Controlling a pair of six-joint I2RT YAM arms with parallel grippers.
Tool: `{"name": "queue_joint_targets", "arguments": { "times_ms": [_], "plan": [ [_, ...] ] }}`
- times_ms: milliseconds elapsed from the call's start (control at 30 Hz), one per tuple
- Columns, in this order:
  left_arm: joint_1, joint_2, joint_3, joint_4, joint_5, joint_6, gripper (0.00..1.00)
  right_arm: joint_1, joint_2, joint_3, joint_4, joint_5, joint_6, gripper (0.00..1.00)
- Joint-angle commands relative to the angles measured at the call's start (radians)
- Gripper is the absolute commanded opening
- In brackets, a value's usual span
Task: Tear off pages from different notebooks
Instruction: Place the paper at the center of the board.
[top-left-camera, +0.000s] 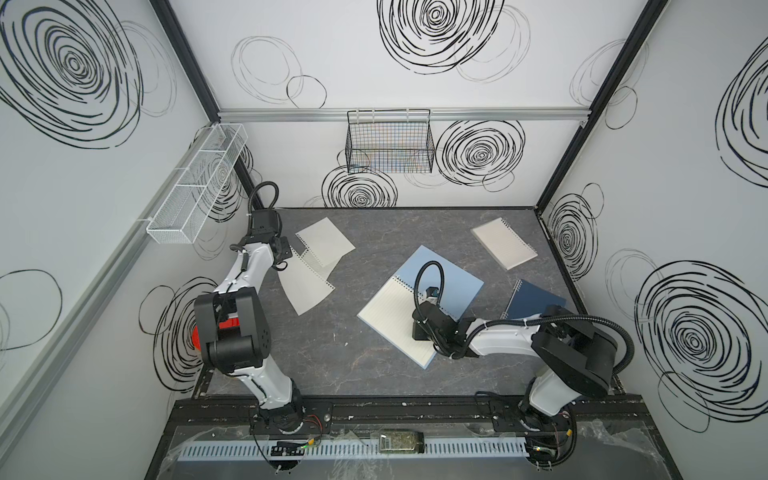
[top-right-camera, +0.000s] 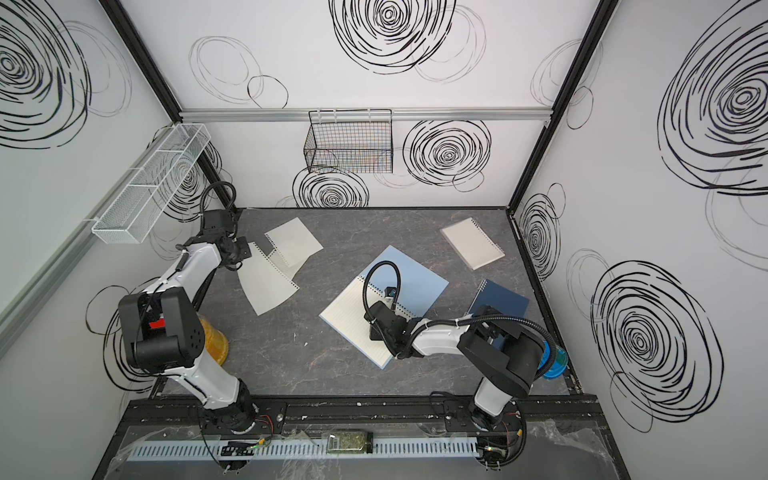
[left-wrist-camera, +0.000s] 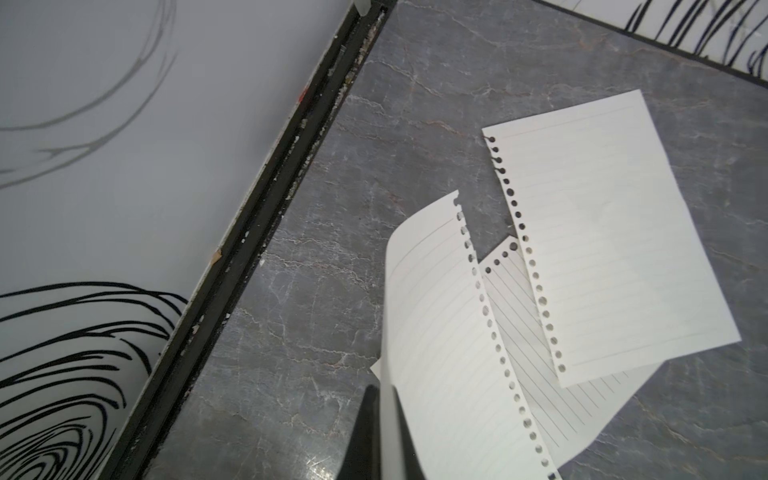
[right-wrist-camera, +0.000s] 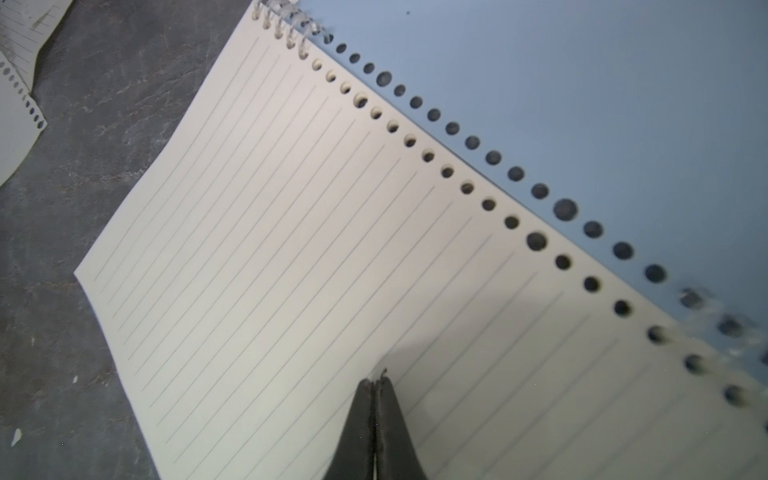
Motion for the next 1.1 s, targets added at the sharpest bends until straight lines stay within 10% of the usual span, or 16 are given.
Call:
{"name": "queue_joint_targets", "arguments": {
  "times_ms": [0,1067],
  "plan": [
    [0.019,0.028,0.007,-0.012,-0.047,-0.011,0.12,-0.005,0.118,-0.069,-0.278,-0.093,-0.005,0.08],
    [-0.057,-0.068,0.038,-0.032,-0.178,-0.018,0.62,0.013,0.136,0.018,-0.299,-0.081,-0.032,0.09]
  ]
}}
